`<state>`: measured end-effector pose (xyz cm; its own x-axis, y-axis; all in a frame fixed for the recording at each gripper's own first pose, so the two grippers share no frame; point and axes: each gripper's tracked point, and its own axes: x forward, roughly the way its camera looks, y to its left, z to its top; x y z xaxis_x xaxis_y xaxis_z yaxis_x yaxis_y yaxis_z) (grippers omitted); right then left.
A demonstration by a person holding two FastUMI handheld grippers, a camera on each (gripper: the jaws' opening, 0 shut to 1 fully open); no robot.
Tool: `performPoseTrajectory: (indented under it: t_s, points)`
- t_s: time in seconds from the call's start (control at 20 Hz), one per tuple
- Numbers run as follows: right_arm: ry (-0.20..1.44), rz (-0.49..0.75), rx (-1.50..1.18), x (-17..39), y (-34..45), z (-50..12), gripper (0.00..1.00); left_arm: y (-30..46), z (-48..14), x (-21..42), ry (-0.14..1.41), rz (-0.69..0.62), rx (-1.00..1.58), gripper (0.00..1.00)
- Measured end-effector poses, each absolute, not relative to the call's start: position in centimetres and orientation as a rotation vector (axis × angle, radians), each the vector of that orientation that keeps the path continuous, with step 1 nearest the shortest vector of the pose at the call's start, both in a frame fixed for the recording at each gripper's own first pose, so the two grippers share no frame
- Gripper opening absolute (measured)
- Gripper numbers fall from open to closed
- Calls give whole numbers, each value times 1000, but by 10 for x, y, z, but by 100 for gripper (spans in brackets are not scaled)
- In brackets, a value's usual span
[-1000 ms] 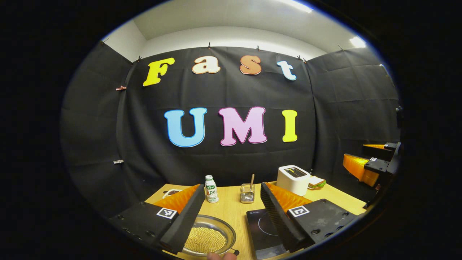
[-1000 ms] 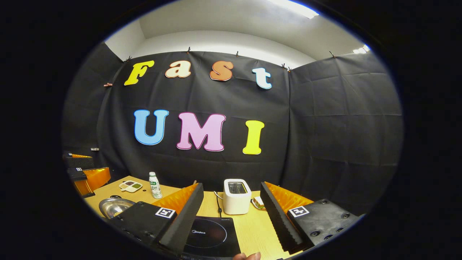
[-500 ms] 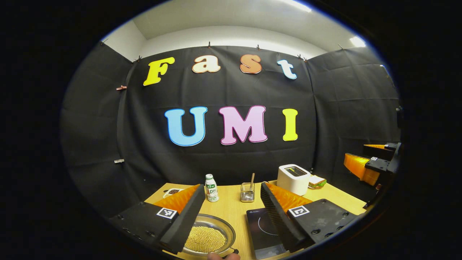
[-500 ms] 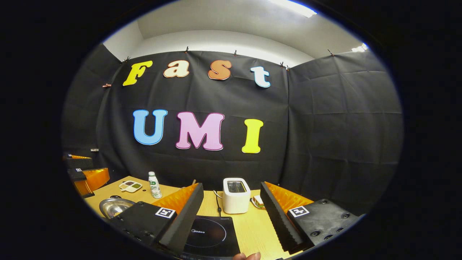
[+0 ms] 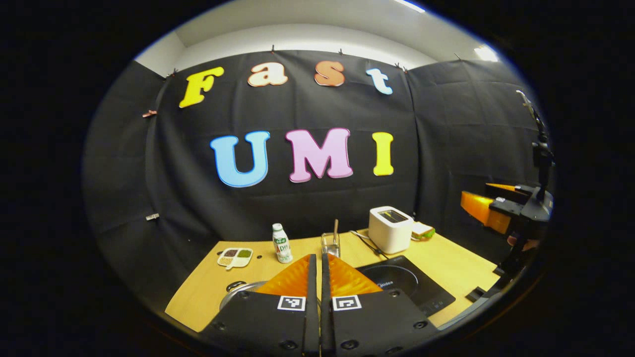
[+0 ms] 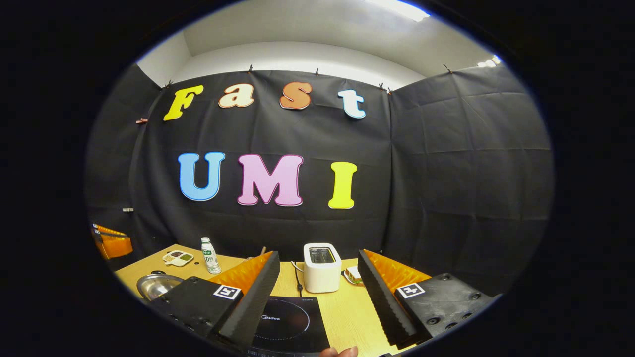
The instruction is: First push the handle of the pot to place it horizontally, then grasp the pot with both hands and set it on the induction cooktop.
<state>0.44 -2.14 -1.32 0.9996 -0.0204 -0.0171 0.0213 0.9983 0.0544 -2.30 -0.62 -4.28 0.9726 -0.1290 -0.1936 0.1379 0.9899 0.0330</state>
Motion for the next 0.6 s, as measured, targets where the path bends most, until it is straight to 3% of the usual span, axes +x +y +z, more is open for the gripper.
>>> performPoseTrajectory:
  t_s: [0.6]
  points:
    - [82, -76, 97, 3, -60, -45, 98, 39, -208, -110, 868, -239, 100, 5]
